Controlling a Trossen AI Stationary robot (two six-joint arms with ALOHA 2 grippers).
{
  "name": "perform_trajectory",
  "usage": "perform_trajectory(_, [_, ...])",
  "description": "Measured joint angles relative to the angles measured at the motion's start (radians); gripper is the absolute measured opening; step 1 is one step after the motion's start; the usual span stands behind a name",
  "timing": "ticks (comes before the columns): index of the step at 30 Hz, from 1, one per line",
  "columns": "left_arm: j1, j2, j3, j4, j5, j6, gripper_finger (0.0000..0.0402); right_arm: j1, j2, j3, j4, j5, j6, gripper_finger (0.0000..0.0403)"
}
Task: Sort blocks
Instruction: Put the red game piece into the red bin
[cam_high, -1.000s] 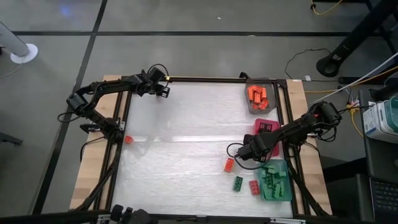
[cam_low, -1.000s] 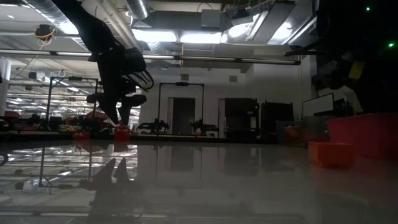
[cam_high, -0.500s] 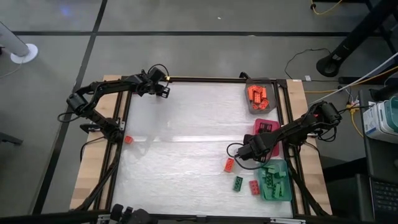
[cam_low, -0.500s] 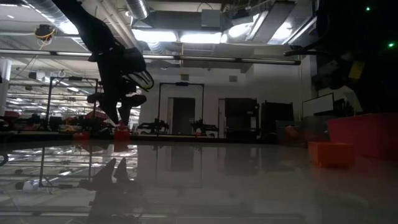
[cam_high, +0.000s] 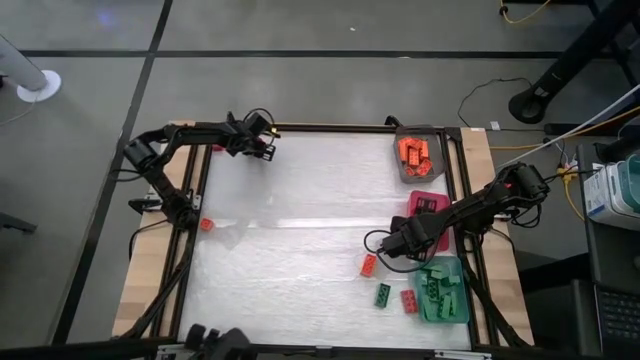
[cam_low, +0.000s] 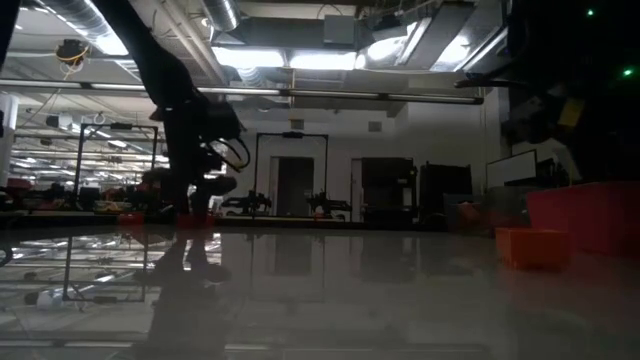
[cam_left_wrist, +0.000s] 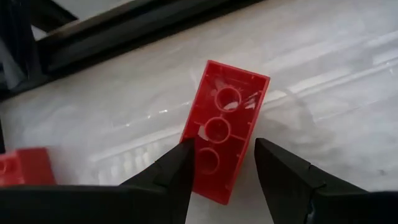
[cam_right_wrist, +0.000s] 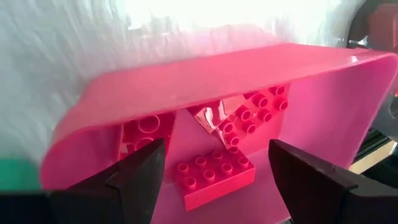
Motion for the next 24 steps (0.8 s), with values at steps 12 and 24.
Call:
perform_trajectory(12, [0.000, 0.019, 0.002, 0.043, 0.002, 0.144, 0.0126, 0.000, 0.000, 0.000, 0.010, 0.000, 0.000, 0.0285])
perform_trajectory(24, [-0.040, 0.011, 0.005, -0.065, 0.148, 0.174, 0.0075, 0.000, 0.000, 0.000, 0.062, 0.000, 0.000, 0.0285])
